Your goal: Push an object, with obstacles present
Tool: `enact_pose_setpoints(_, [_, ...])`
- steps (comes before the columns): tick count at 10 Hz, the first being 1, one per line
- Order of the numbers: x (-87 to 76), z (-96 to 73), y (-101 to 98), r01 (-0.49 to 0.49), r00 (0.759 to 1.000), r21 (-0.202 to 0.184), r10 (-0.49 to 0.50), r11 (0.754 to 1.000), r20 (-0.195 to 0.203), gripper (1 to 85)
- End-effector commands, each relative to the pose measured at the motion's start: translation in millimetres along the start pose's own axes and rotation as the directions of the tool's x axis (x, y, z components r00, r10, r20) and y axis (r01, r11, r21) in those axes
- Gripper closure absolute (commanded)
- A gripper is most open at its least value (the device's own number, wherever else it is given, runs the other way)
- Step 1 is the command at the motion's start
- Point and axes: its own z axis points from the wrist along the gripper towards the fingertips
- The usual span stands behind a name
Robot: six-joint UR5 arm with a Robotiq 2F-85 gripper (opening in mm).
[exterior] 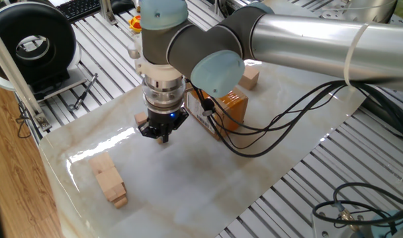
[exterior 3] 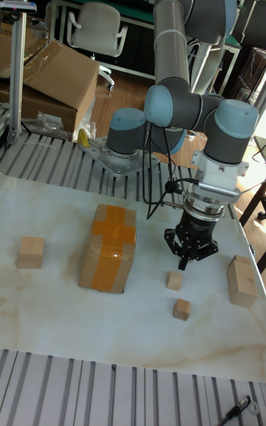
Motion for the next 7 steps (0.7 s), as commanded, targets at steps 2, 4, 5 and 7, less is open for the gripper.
enact_pose_setpoints(2, [-12.2, -2.0, 17.0, -0.037, 0.998, -0.071, 0.040, 0.997, 0.041, 73.7])
enact_pose_setpoints(4, [-10.2, 3.7, 12.5, -0.029, 0.999, -0.051, 0.030, 0.998, 0.036, 73.7])
enact_pose_setpoints(5, [-4.9, 5.0, 10.0, -0.022, 0.999, -0.044, 0.023, 0.999, 0.030, 73.7])
enact_pose_setpoints(7, [6.1, 3.6, 5.3, -0.012, 1.000, -0.031, 0.012, 0.999, 0.022, 73.7])
